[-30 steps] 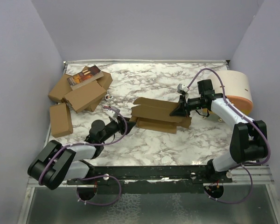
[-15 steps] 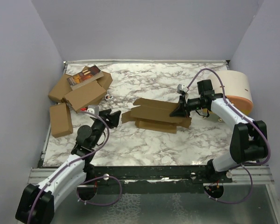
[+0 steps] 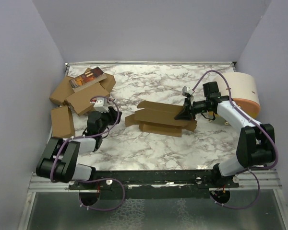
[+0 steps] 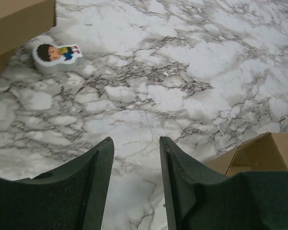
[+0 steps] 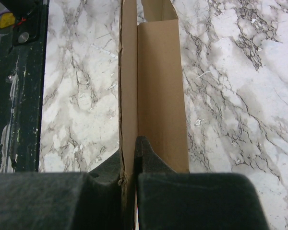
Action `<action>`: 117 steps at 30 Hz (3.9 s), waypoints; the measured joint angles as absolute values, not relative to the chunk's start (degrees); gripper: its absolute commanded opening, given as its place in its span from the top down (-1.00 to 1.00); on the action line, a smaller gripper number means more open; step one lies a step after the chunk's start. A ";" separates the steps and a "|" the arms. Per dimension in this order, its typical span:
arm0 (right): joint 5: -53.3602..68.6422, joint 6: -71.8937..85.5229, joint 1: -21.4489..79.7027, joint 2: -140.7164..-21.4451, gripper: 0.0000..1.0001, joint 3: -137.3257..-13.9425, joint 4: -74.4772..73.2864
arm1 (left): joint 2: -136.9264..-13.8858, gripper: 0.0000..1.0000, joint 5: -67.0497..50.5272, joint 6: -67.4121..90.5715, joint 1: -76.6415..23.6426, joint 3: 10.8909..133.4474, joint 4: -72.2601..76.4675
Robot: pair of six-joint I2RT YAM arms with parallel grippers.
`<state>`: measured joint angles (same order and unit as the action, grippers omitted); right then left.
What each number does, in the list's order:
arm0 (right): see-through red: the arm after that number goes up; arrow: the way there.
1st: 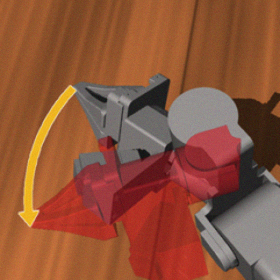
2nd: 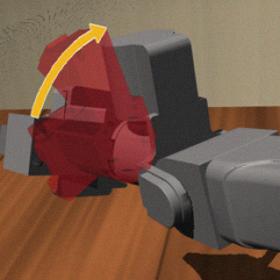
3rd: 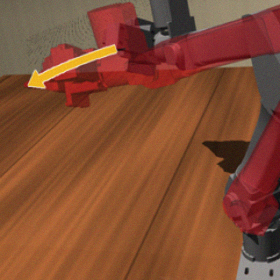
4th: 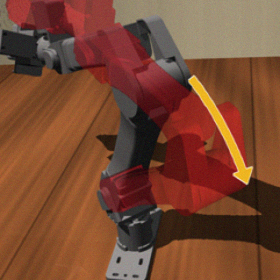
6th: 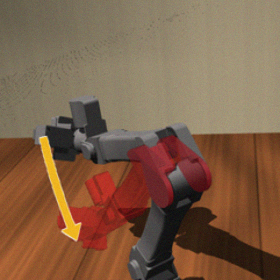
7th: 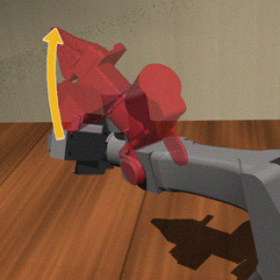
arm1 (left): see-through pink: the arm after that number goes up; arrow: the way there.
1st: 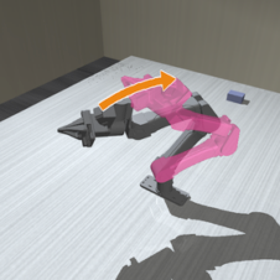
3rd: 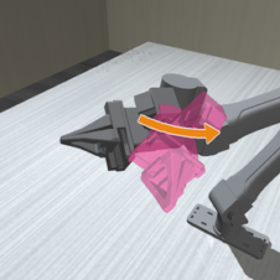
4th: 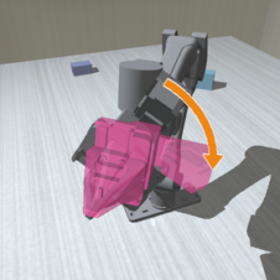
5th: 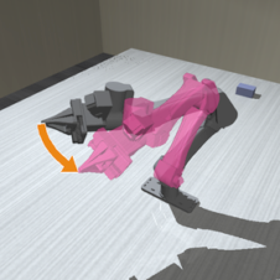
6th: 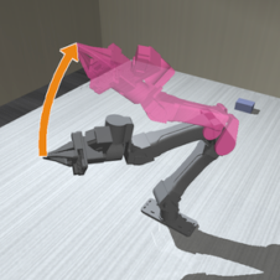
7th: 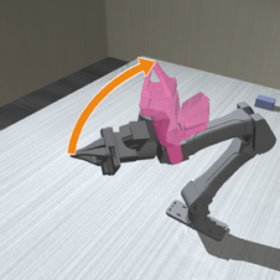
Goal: Fold the paper box
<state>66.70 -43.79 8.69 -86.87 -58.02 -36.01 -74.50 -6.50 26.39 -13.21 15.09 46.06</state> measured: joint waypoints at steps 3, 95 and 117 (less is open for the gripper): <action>66.70 -43.79 8.69 -86.87 0.98 -58.02 -36.01 | -81.65 0.12 -10.55 24.91 -13.21 17.43 52.05; 68.31 -49.82 8.69 -86.89 0.98 -58.98 -43.22 | -104.77 -0.27 -26.17 12.47 -28.62 8.54 87.81; 68.75 -49.78 8.67 -86.89 0.98 -58.98 -43.29 | -104.81 -0.46 -17.82 7.29 -31.88 11.03 87.88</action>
